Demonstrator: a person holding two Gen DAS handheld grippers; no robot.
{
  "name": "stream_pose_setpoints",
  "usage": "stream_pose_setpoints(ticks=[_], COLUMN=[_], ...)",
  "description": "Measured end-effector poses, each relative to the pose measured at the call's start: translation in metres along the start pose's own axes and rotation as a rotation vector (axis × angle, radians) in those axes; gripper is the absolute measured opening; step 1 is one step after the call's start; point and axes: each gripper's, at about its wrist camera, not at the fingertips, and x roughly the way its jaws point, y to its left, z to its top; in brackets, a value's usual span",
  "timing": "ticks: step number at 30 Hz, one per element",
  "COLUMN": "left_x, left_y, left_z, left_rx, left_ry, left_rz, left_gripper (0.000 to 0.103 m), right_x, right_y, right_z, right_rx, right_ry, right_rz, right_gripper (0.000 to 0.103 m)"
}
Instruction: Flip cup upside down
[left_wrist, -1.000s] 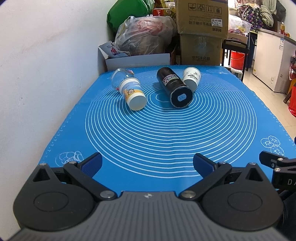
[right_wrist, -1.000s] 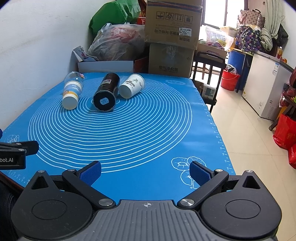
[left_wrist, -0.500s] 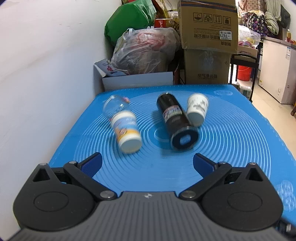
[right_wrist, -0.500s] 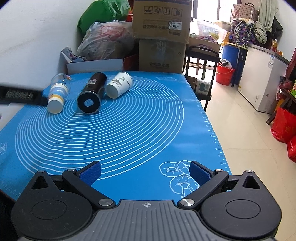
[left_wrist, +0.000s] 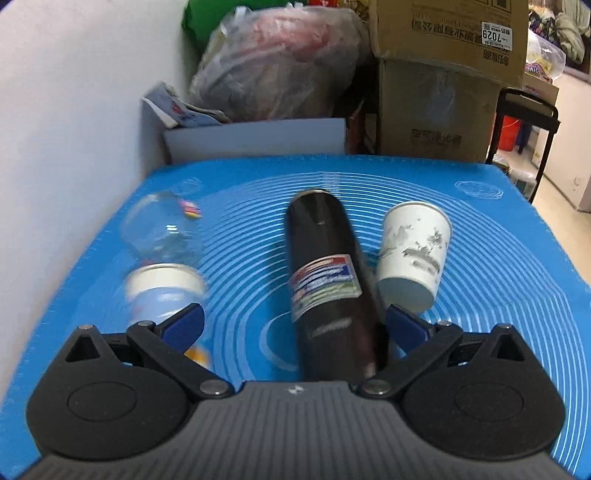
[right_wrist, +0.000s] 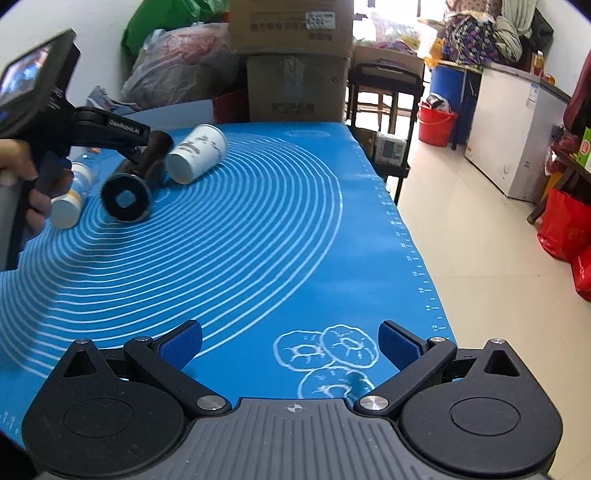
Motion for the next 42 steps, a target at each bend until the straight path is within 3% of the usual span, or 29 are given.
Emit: stream_pose_setpoints(ticks=[6, 8, 10, 17, 25, 42], left_x=[0.035, 0.040, 0.040, 0.036, -0.006, -0.105], left_y=[-0.008, -0.006, -0.008, -0.007, 0.001, 0.008], left_z=[-0.001, -0.002, -0.003, -0.005, -0.019, -0.110], left_rx=[-0.010, -0.036, -0.042, -0.037, -0.039, 0.002], left_ry=[0.100, 0.125, 0.137, 0.139, 0.106, 0.102], left_rz=[-0.024, -0.069, -0.108, -0.097, -0.116, -0.147], left_gripper=[0.098, 0.081, 0.071, 0.069, 0.068, 0.068], right_x=[0.017, 0.019, 0.020, 0.020, 0.016, -0.011], right_y=[-0.008, -0.010, -0.009, -0.009, -0.010, -0.009], right_z=[0.004, 0.004, 0.004, 0.004, 0.006, 0.000], right_rx=[0.021, 0.025, 0.023, 0.021, 0.024, 0.006], right_ry=[0.006, 0.006, 0.007, 0.007, -0.008, -0.028], right_rz=[-0.010, -0.009, -0.009, -0.017, -0.017, 0.006], right_gripper=[0.103, 0.103, 0.103, 0.103, 0.103, 0.103])
